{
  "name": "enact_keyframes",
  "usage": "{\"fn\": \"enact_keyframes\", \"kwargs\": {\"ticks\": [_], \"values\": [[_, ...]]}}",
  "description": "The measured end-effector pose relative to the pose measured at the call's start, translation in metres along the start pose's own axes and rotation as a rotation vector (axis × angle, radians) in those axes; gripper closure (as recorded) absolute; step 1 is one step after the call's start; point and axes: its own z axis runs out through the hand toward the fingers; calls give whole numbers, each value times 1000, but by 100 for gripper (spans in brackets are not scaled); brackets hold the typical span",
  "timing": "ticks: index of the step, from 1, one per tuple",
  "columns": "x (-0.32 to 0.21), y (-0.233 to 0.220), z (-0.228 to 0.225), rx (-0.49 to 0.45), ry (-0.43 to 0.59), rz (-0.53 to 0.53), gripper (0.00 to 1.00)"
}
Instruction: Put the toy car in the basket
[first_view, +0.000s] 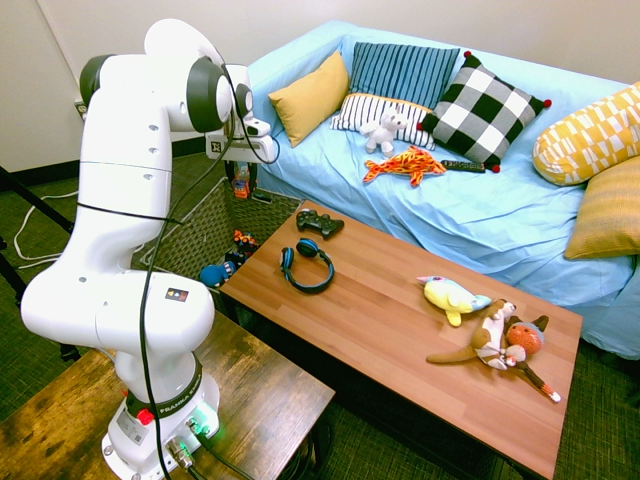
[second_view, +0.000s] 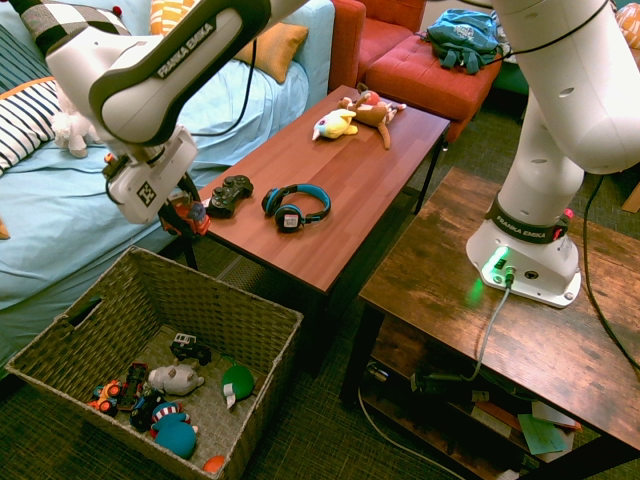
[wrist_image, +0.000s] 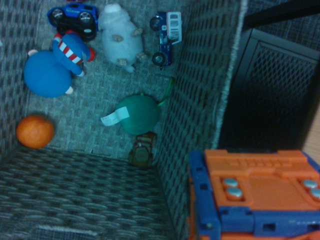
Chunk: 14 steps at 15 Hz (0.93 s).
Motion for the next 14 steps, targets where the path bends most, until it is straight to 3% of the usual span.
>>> {"fn": "enact_keyframes", "kwargs": {"ticks": [3,7,14], "values": [[1,-28,7,-69,-7,-7,0],[16,-34,15,-85,-11,-1,0],[47,20,-10,-42,9,50,0]]}}
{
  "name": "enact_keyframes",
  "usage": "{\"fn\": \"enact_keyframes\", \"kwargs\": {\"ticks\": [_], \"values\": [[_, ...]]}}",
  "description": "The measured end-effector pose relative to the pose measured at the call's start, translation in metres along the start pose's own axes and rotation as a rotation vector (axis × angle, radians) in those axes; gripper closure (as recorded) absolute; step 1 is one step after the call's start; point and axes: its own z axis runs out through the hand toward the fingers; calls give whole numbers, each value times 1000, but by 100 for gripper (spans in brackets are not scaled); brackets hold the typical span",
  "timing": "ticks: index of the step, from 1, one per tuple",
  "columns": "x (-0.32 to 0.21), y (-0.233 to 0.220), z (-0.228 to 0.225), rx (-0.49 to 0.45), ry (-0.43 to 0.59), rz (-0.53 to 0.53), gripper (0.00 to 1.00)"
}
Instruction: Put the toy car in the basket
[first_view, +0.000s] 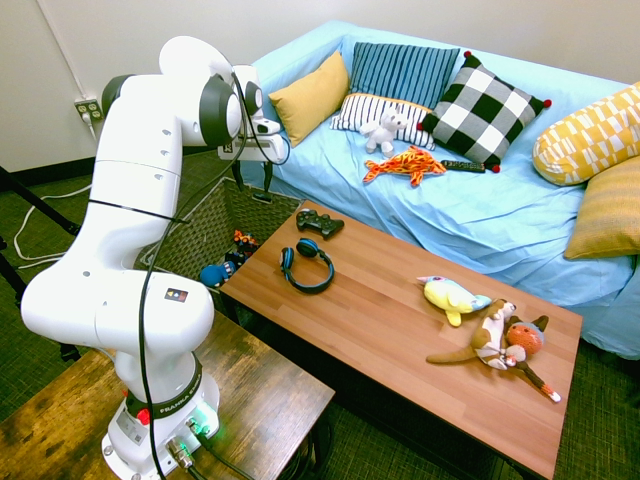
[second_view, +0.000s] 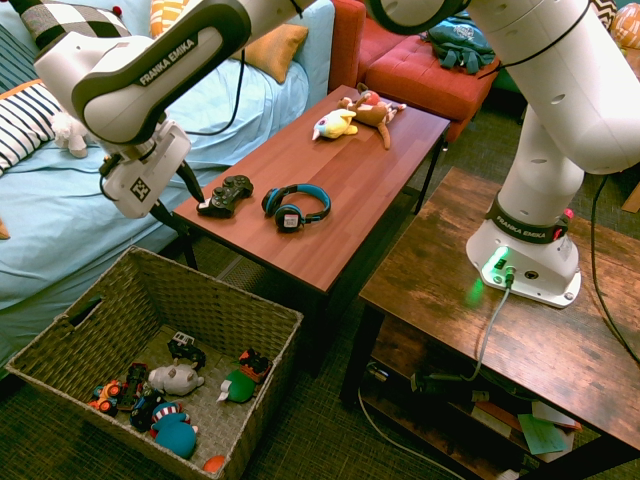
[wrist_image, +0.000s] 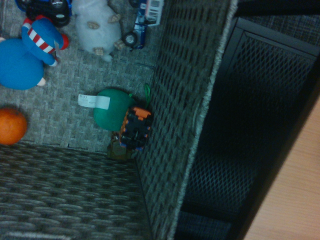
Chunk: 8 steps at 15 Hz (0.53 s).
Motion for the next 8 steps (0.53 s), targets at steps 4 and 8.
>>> {"fn": "enact_keyframes", "kwargs": {"ticks": [4,8], "values": [[54,83,-42,130,61,76,0],[92,165,-32,258,82,156,0]]}}
